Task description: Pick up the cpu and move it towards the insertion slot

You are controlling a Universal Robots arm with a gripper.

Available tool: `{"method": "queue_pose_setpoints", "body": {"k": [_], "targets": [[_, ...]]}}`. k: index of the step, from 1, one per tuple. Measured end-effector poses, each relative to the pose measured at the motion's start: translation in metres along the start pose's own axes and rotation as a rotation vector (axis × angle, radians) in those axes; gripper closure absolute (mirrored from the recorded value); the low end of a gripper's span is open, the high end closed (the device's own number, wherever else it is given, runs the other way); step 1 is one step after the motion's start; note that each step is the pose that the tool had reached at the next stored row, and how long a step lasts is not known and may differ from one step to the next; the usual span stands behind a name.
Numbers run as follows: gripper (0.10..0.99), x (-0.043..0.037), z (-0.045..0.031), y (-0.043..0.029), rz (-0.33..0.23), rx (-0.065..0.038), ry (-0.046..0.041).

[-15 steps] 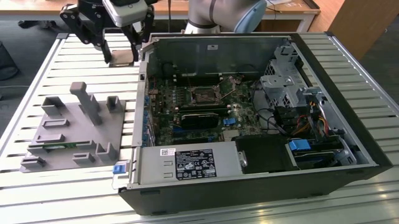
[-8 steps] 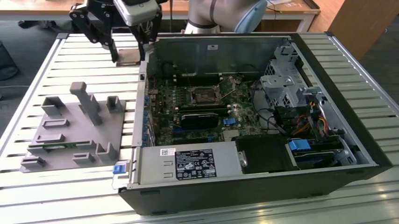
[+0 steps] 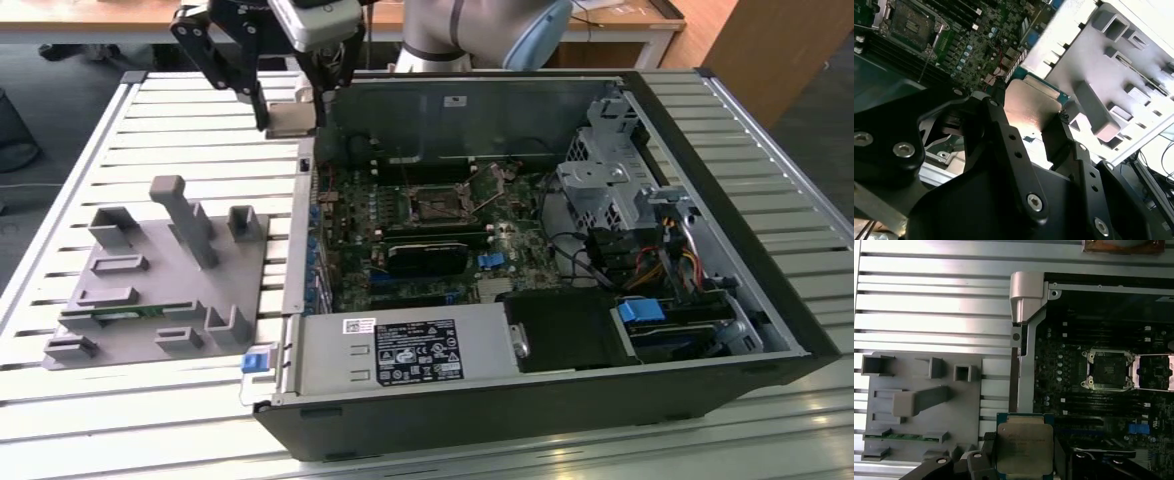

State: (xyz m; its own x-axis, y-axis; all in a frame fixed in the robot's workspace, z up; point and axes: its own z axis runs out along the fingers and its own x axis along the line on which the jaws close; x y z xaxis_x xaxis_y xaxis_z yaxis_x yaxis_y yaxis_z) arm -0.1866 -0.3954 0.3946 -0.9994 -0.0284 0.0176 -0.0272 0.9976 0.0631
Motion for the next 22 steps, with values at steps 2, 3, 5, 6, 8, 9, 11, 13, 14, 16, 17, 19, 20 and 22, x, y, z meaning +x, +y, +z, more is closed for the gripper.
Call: {"method": "queue_pose_setpoints", "body": {"k": [2, 3, 5, 6, 8, 9, 11, 13, 14, 16, 17, 19, 20, 22], "targets": [[0.545, -0.0034, -0.0001, 0.0012, 0.000, 0.000, 0.0001], [0.545, -0.0052, 0.0000, 0.0018, 0.000, 0.000, 0.0001], [0.545, -0.0086, 0.0000, 0.0032, -0.001, 0.000, 0.0001], [0.545, -0.0103, 0.0000, 0.0039, -0.001, 0.000, 0.0001], [0.545, -0.0136, 0.0000, 0.0054, -0.001, 0.000, 0.0002], [0.545, -0.0151, 0.0001, 0.0063, -0.001, 0.000, 0.0002], [0.545, -0.0182, 0.0002, 0.0081, -0.002, 0.000, 0.0001], [0.545, -0.0213, 0.0002, 0.0100, -0.002, 0.000, 0.0002], [0.545, -0.0228, 0.0003, 0.0109, -0.002, 0.000, 0.0001], [0.545, -0.0257, 0.0003, 0.0128, -0.002, 0.000, 0.0002], [0.545, -0.0272, 0.0003, 0.0138, -0.002, 0.000, 0.0002], [0.545, -0.0301, 0.0004, 0.0157, -0.002, 0.000, 0.0003], [0.545, -0.0317, 0.0004, 0.0167, -0.002, 0.000, 0.0002], [0.545, -0.0347, 0.0005, 0.0185, -0.003, 0.000, 0.0002]]}}
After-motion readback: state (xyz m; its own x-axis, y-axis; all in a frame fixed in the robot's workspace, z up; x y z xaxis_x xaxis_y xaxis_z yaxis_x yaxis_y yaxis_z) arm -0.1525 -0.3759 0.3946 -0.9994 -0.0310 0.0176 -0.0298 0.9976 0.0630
